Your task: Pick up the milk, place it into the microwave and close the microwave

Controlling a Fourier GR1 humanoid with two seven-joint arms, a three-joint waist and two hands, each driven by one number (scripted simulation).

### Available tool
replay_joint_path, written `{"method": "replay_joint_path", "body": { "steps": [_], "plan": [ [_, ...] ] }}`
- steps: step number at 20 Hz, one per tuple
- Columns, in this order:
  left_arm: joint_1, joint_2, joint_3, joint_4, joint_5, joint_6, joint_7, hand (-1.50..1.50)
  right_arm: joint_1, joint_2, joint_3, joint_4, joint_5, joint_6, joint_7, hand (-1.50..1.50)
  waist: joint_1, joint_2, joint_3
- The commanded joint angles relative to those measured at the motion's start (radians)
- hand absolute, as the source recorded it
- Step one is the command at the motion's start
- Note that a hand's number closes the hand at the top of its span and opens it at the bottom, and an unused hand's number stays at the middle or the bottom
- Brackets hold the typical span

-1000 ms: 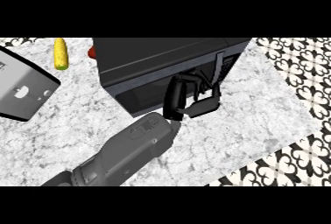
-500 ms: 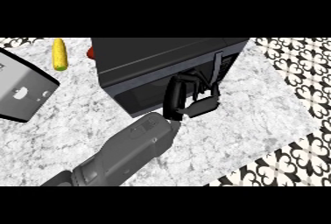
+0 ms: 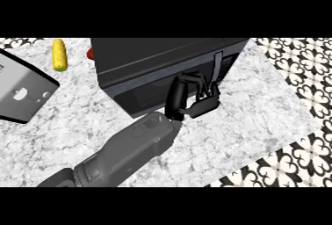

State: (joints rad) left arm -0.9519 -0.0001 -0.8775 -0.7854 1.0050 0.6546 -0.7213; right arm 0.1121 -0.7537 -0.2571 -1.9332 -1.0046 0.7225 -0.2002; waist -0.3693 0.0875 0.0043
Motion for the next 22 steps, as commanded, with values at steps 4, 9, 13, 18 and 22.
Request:
{"method": "replay_joint_path", "body": {
  "steps": [4,9,13,18,22],
  "plan": [
    [-0.034,0.000,-0.010,0.139,0.029,0.037,0.074,1.50,-0.003,-0.026,0.010,-0.009,-0.049,0.033,0.009,-1.50,0.018,0.008,-0.001],
    [-0.023,0.000,-0.017,0.162,0.065,0.071,0.094,1.50,0.010,-0.042,-0.012,-0.015,-0.073,0.036,0.010,-1.50,0.034,-0.002,-0.003],
    [0.000,0.000,-0.008,0.178,0.102,0.101,0.099,1.50,0.038,-0.047,-0.026,-0.023,-0.081,0.042,0.013,-1.50,0.057,-0.008,-0.004],
    [0.019,0.000,-0.029,0.175,0.132,0.070,0.084,-1.50,0.068,-0.058,-0.048,-0.042,-0.110,0.026,0.021,-1.50,0.079,-0.017,-0.007],
    [0.022,0.000,-0.045,0.176,0.157,0.067,0.081,-1.50,0.084,-0.074,-0.071,-0.047,-0.122,0.027,0.027,-1.50,0.084,-0.018,-0.007]
  ]
}}
